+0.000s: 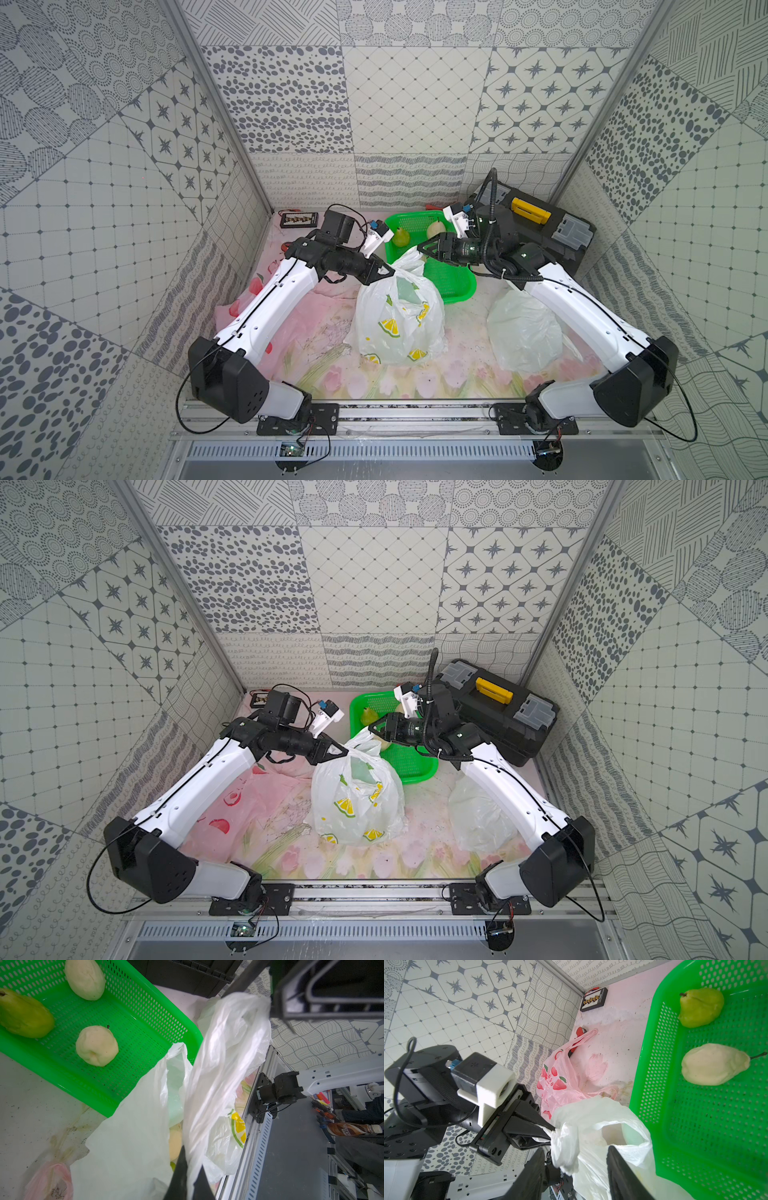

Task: Place the pears into plastic bags & tie knots
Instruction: Tie the plastic bag at the center of the board.

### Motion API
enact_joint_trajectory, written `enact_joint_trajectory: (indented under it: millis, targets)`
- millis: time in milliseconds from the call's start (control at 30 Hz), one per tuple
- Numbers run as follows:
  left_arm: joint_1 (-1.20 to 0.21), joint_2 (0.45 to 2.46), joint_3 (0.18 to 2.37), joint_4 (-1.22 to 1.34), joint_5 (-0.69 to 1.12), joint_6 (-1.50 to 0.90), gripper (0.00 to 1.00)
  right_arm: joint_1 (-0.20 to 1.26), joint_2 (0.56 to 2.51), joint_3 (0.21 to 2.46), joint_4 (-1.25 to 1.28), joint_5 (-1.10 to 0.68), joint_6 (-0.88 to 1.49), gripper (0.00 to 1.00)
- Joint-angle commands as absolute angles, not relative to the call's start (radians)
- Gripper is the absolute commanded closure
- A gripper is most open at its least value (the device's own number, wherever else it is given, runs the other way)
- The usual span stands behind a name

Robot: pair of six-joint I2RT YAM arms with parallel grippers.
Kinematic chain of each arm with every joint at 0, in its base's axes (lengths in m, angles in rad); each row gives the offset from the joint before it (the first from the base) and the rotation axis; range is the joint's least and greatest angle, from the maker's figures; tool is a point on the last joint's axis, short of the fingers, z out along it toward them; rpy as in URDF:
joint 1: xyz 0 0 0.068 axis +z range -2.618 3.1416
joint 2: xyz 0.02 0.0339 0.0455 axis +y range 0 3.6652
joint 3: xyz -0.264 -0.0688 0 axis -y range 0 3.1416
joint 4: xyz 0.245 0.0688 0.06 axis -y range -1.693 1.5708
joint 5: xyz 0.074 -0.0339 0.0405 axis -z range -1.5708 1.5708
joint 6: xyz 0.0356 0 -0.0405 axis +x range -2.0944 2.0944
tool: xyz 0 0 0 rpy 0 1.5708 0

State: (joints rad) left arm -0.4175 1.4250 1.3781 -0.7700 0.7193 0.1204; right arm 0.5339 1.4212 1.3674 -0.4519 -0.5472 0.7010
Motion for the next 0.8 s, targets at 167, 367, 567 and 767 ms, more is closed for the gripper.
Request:
enact_joint_trajectory:
  millis: [167,367,567,767]
  targets:
    - [-0.427,1.411,1.382,-0.747,0.712,0.153,1.00,0.551,1.460,1.427,-0.446,-0.595,0.728,0.67]
    - [-0.426,1.402,1.391,-0.757,0.704,0.156,1.00,0.554,1.436,1.413,-0.411,-0.568,0.669,1.00]
    - [-0.414,1.425,1.409,-0.789,0.701,0.129,1.00,0.627,1.285,1.278,-0.274,-0.503,0.419,1.00]
    - [-0.412,1.427,1.410,-0.778,0.720,0.092,1.00,0.787,1.244,1.169,-0.269,-0.447,0.141,1.00]
